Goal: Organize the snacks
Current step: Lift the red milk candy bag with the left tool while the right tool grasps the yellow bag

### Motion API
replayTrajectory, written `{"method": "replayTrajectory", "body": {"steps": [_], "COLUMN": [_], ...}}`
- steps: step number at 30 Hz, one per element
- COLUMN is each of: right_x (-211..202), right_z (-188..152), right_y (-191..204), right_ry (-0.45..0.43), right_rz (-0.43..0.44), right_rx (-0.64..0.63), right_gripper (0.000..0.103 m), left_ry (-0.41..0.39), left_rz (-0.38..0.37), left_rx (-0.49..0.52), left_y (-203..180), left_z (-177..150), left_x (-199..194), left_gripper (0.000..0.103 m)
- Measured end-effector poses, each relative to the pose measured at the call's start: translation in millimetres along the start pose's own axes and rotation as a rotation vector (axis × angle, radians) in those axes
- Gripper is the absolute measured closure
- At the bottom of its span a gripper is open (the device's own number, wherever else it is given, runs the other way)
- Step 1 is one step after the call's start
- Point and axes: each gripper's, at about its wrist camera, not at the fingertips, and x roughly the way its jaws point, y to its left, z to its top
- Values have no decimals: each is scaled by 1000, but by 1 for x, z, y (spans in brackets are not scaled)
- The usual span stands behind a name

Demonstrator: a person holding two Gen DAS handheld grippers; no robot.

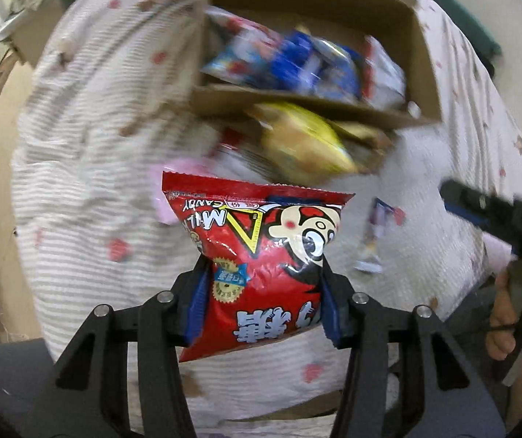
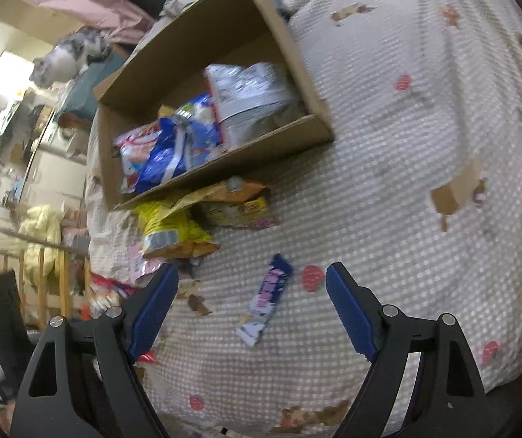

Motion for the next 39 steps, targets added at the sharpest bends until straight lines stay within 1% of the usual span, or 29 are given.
{"method": "replayTrajectory", "body": {"steps": [1,2,5,7,8,10,13,15,17,21,24,26,27,28,29,34,36,39], "right_x": [5,12,29,37,42,50,68,84,95,110,113,111,108,106,104,81,68,52], "right_z": [0,-1,0,2,4,6,11,13,16,19,21,21,19,17,15,3,-1,-8], "right_y": [5,11,33,51,61,74,87,97,101,110,114,114,114,113,113,106,102,97], "right_ry": [14,34,72,72,65,48,55,63,61,61,57,57,55,62,68,72,67,46], "right_rz": [5,12,23,21,7,-8,-5,-35,-41,-57,-45,-57,-59,-42,-31,23,67,79], "right_rx": [-10,-20,-70,-111,-135,-154,-165,-182,-191,-201,-205,-219,-225,-230,-233,-235,-221,-230], "right_gripper": [18,18,18,18,18,18,18,18,19,29,45,59,61,64,66,69,69,69], "left_ry": [-15,-23,-28,-31,-32,-32,-32,-28,-25,-22,-25,-23,-21,-19,-18,-9,-12,-20], "left_rz": [24,31,18,10,0,-2,5,3,5,5,4,1,1,2,2,-16,-11,-11], "left_rx": [-21,-42,-115,-147,-165,-177,-180,-177,-167,-159,-162,-169,-171,-175,-177,-201,-212,-219], "left_y": [11,18,41,48,51,53,51,52,50,48,47,48,49,49,50,56,59,61], "left_z": [5,3,7,7,7,7,6,6,6,9,10,12,12,12,12,12,11,11], "left_x": [-1,0,-1,0,0,1,2,1,3,5,4,4,5,5,5,5,5,2], "left_gripper": [56,56,56,56,56,56,56,56,56,56,56,56,56,56,56,56,56,56]}}
